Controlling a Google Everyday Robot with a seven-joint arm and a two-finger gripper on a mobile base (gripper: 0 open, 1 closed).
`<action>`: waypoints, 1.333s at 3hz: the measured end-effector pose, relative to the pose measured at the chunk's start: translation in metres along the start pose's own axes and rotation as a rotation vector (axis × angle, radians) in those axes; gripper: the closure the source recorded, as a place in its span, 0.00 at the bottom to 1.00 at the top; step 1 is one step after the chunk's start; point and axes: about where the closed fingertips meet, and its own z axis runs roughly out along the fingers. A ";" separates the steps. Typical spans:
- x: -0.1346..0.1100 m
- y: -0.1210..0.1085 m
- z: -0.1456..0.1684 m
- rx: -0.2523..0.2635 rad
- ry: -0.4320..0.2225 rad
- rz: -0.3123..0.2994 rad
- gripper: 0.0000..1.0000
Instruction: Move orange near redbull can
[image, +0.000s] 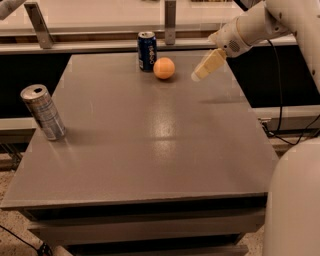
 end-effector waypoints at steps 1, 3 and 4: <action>0.000 0.000 0.000 0.000 0.000 0.000 0.00; -0.043 0.022 0.038 -0.134 -0.178 0.016 0.00; -0.058 0.025 0.059 -0.154 -0.226 0.017 0.00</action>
Offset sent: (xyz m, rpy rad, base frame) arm -0.0046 0.0652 0.0069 0.2460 0.0538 0.1703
